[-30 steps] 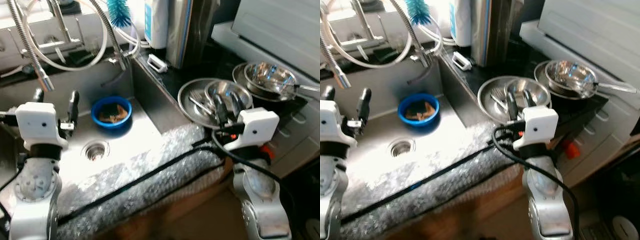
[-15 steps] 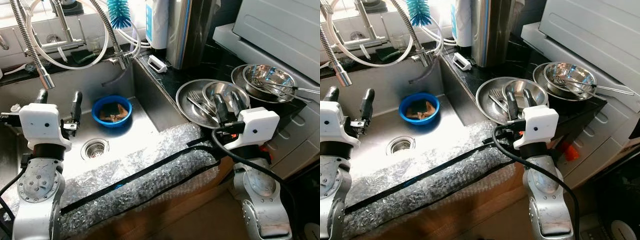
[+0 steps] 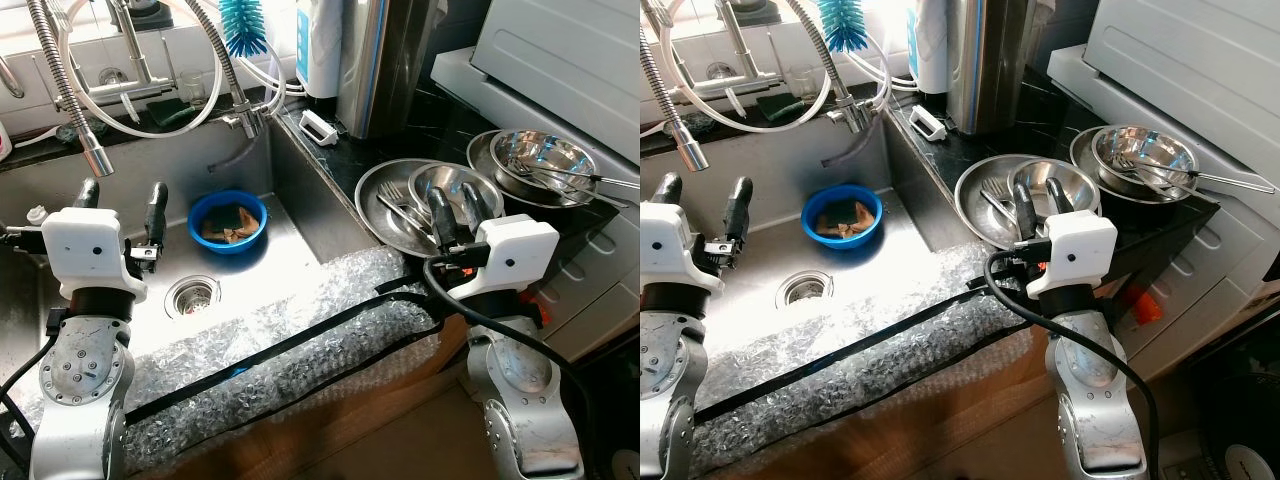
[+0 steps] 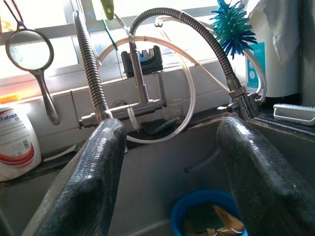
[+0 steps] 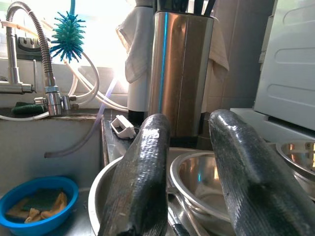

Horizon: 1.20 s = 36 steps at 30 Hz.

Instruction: Kitchen organization

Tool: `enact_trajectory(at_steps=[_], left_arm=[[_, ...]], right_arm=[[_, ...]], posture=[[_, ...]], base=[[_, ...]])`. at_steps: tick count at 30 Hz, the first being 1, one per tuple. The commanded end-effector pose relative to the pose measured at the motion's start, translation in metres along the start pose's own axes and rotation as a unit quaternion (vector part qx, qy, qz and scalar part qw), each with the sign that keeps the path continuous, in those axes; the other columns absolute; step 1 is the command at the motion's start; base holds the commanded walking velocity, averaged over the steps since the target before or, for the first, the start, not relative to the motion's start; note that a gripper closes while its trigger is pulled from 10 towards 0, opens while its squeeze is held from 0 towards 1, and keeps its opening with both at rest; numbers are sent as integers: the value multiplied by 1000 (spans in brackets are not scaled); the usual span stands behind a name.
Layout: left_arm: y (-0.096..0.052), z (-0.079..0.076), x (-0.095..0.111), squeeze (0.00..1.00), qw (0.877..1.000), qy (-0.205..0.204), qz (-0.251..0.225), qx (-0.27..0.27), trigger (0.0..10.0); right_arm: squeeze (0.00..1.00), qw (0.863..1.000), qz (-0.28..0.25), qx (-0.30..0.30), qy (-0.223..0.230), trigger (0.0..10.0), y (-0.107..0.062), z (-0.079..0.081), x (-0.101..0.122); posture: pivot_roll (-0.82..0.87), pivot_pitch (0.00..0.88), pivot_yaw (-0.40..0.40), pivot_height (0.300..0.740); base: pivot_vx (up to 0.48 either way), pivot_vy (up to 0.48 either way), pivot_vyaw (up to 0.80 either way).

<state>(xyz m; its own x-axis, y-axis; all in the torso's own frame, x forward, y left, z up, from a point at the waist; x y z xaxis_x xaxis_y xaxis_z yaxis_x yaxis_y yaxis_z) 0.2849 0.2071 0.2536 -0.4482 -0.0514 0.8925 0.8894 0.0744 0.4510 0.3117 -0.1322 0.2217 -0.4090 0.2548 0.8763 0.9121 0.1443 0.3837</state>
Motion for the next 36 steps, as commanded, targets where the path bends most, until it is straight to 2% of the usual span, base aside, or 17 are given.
enact_trajectory(at_steps=[1,18,36], left_arm=[[1,0,-1,0,1000,-10,1,3,10000],[1,0,-2,0,1000,-14,0,2,10000],[3,-3,-2,0,1000,-19,-3,-2,10000]], right_arm=[[0,1000,4,1,-4,10000,0,0,-2],[0,1000,2,6,-1,10000,-1,3,-2],[0,1000,4,1,-4,10000,0,0,-2]], posture=[[24,105,-9,740],[27,80,-6,740],[21,91,-2,740]], base=[[0,0,0],[0,0,0],[0,0,0]])
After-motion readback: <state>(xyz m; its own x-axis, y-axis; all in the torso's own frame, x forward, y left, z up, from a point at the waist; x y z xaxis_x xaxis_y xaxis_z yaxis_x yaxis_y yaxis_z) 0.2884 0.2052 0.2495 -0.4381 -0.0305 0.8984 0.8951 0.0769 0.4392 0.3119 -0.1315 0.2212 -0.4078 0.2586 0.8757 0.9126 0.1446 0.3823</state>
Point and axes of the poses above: a point about 5 cm out from each wrist's last joint towards the gripper, its own y axis pointing out of the wrist towards the gripper, its own x axis along the axis of the wrist's last joint, z = x × y, the point moved 5 cm from there along y, pointing out of the wrist towards the gripper, and after that the axes turned 11 degrees about -y, right-handed, at the moved point
